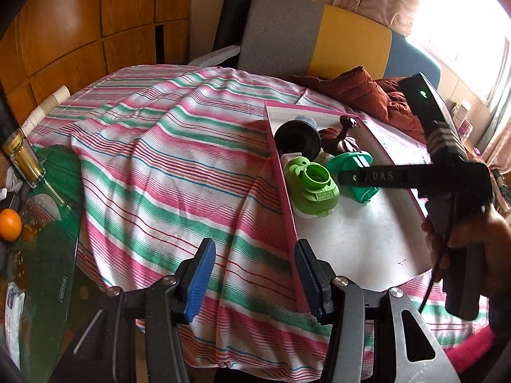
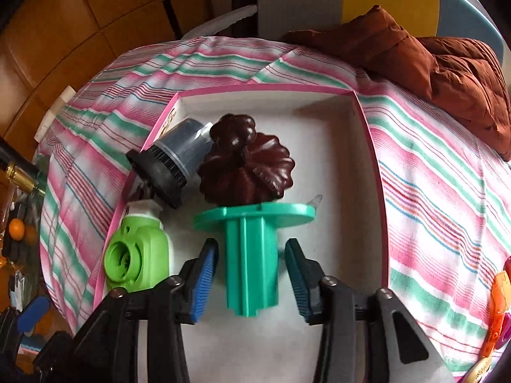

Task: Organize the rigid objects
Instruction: 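Carry the teal spool into the tray and open the right gripper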

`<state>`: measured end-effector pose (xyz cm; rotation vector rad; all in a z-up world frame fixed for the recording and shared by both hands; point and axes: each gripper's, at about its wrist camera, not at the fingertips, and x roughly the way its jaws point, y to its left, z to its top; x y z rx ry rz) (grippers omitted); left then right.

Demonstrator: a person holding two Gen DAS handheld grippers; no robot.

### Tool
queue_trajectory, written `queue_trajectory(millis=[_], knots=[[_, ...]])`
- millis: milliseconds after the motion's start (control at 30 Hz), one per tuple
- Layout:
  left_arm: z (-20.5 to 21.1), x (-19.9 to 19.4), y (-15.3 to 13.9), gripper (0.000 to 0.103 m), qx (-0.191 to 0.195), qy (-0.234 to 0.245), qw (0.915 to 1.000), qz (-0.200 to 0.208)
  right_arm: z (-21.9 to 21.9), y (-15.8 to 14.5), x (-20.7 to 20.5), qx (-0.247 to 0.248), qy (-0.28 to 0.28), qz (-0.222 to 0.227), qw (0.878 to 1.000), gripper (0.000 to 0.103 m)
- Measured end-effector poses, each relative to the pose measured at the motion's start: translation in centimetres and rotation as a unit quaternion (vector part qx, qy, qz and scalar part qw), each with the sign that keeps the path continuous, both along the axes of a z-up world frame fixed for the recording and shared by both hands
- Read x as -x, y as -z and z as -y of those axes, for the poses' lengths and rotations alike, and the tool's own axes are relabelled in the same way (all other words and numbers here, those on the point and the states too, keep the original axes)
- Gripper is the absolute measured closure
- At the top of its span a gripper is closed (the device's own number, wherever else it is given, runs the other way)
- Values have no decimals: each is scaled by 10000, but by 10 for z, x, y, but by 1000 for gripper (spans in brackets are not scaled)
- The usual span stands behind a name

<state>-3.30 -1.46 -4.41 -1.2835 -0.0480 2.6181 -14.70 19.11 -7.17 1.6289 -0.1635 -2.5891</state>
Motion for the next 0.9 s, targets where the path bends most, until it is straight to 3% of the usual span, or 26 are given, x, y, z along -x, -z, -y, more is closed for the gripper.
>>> queue_trajectory(millis=[500, 900], knots=[[-4, -10, -10, 51, 90, 59, 9998, -162, -10, -31, -51, -88, 47, -556, 9984, 57], [-14, -15, -15, 51, 185, 211, 9993, -235, -47, -53, -85, -83, 338, -877, 9955, 57]])
